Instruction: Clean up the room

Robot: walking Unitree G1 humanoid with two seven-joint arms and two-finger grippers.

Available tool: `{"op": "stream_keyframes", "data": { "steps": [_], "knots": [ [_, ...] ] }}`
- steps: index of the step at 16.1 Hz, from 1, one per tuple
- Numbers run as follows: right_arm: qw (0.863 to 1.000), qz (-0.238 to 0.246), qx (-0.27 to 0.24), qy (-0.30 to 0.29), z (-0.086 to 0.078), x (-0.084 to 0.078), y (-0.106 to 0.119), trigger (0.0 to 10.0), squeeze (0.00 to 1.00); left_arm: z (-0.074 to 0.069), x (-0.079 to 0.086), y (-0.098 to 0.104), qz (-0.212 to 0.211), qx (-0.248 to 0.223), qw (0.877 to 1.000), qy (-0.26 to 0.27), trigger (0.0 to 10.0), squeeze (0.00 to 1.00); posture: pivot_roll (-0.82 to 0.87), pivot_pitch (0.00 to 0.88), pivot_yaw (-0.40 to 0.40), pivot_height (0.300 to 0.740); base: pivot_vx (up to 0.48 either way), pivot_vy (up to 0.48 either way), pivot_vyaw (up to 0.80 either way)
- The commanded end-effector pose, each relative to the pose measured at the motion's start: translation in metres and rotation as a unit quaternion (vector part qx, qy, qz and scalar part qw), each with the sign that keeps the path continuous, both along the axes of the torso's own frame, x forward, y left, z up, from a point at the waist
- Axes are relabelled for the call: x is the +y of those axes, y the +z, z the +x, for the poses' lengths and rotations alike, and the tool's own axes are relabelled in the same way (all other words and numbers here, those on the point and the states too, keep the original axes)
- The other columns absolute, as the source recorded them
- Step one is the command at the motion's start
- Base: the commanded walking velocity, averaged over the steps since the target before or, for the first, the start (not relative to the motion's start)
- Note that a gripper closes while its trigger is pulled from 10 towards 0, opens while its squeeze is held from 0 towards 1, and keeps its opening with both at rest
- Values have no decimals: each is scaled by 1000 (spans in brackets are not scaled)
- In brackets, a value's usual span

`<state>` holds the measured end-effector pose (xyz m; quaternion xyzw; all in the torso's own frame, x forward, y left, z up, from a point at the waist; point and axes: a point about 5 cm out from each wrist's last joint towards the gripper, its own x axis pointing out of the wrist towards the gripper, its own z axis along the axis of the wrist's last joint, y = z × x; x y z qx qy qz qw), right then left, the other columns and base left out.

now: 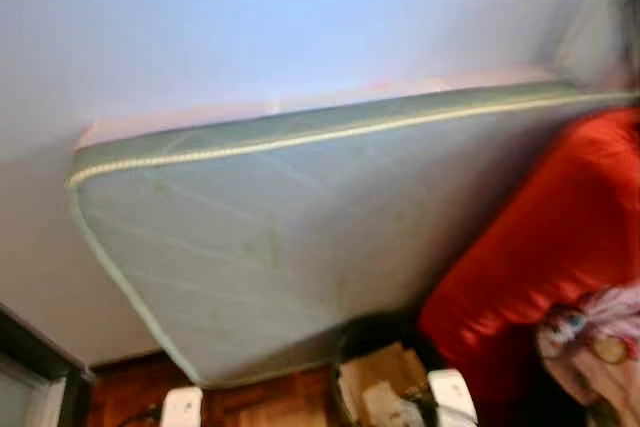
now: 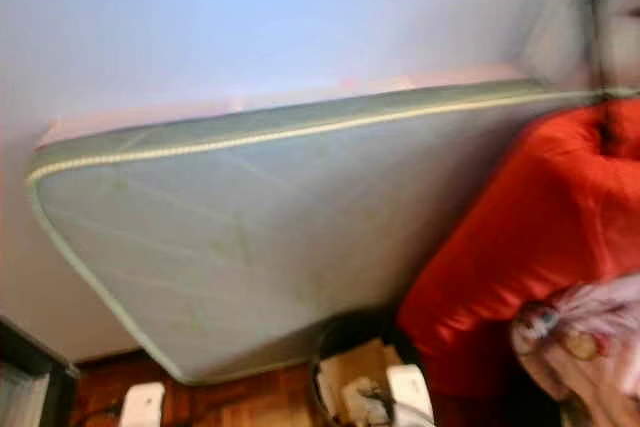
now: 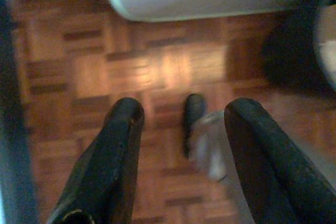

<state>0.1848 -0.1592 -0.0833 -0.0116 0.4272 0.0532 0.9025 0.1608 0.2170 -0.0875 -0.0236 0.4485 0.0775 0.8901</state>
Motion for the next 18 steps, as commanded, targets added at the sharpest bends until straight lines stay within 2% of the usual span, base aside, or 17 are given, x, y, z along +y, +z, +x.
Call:
{"op": "stream_keyframes", "data": {
  "steps": [1, 5, 8, 10, 13, 15, 18],
  "knots": [
    [1000, -11, 18, -12, -14, -15, -5, 10000, 0, 6, -5, 2, -6, -7, 1000, -6, 10000, 0, 42, 0, -6, 740, 255, 0, 0],
    [1000, -20, 18, 2, -17, -17, -6, 10000, 0, 6, -5, 2, -3, -9, 1000, -6, 10000, 0, 41, 0, -8, 740, 126, 0, 0],
    [1000, -12, 2, 17, -11, -12, -3, 10000, 0, 9, -5, 4, 0, -30, 1000, -4, 10000, 0, 38, 0, -10, 740, 0, 0, 0],
    [999, -4, -26, 23, 2, -6, 3, 10000, 0, 11, -6, 6, -5, -55, 998, 5, 10000, 0, 46, 0, -14, 740, 0, 0, 0],
    [994, 29, -103, 36, 37, 10, 25, 10000, 0, 14, -5, 11, -11, -102, 994, 25, 10000, 0, 37, 0, -12, 740, 0, 0, 0],
    [989, 48, -136, 29, 51, 15, 35, 10000, 0, 16, -6, 14, -20, -127, 991, 23, 10000, 0, 43, 0, -16, 740, 0, 0, 0],
    [986, 65, -150, 21, 56, 19, 39, 10000, 0, 18, -7, 17, -26, -148, 989, 13, 10000, 0, 47, 0, -17, 740, 0, 0, 0]
  ]
}}
